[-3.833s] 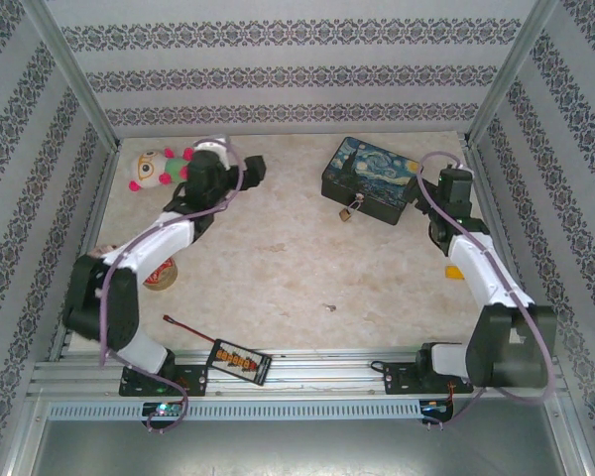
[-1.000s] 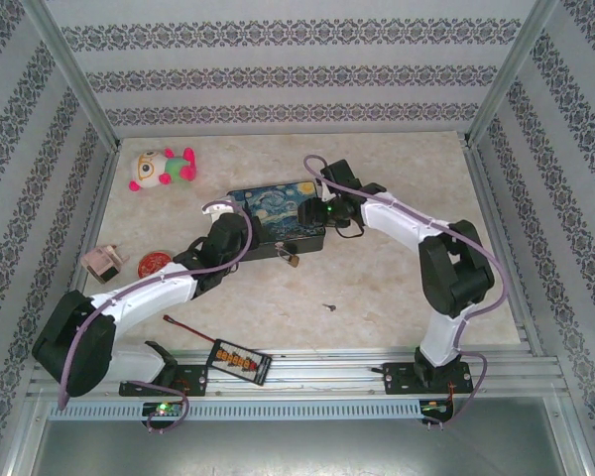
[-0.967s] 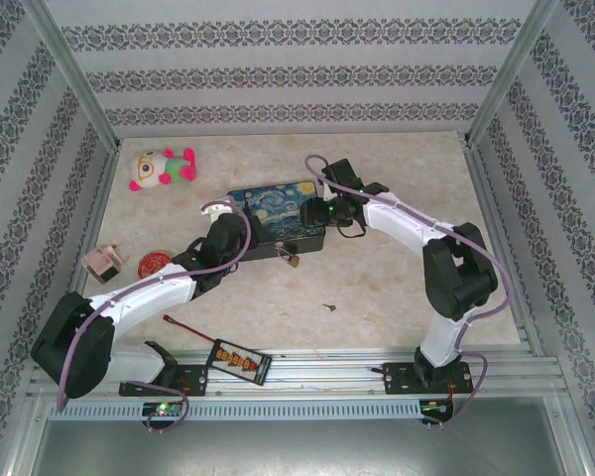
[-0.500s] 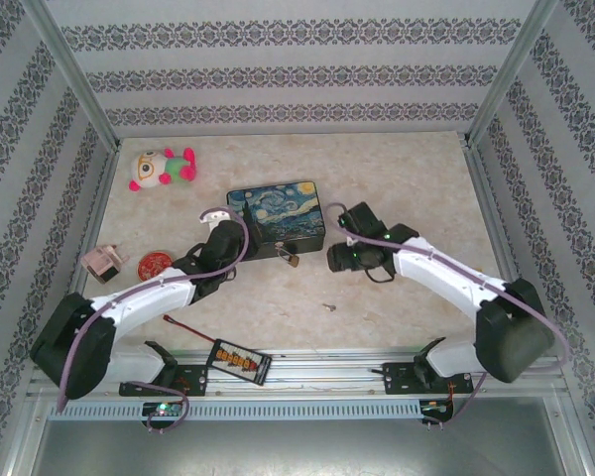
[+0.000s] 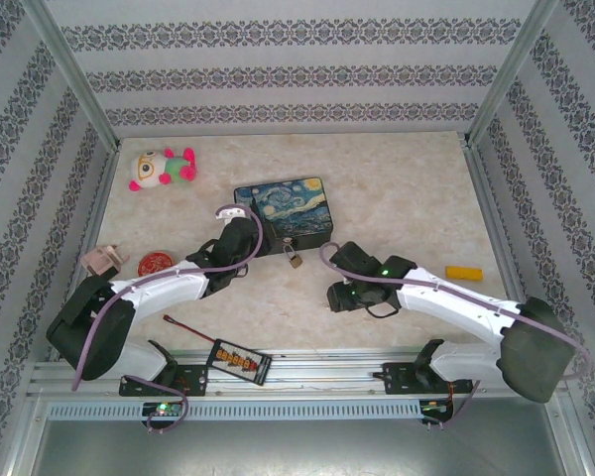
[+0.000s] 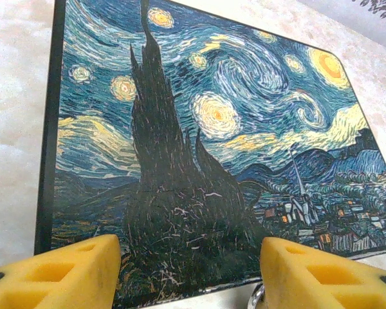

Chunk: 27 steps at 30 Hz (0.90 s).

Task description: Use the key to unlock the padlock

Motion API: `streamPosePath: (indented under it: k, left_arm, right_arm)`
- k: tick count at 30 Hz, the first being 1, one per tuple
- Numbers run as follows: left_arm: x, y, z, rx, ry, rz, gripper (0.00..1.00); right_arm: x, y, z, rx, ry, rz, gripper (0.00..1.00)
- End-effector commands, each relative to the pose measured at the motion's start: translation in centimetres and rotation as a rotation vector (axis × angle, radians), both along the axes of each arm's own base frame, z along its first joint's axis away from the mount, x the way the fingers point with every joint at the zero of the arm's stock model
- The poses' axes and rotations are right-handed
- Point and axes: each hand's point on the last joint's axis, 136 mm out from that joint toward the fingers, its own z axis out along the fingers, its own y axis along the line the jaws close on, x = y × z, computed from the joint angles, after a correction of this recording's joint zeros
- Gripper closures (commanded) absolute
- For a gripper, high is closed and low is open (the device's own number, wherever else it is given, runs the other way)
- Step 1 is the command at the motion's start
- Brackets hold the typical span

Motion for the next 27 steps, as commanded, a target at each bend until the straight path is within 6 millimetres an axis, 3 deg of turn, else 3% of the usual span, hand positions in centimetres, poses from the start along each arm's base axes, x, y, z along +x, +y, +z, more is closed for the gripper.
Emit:
streamPosePath:
  k: [1, 17, 27]
  left_arm:
    - [-0.2, -2.2, -0.1, -0.063, -0.003, -0.042, 0.41]
    - [-1.7, 1.6, 1.9, 0.002, -0.068, 0.063, 0.33]
    - [-1.8, 2.1, 2.3, 0.007, -0.079, 0.077, 0.30]
  right_arm:
    - [-1.3, 0.4, -1.6, -0.029, 0.068, 0.011, 0.55]
    - [-1.0, 2.2, -4.6, -0.030, 0.146, 0.009, 0.58]
    - [-0.7, 1.9, -6.0, -0.032, 0.176, -0.036, 0.60]
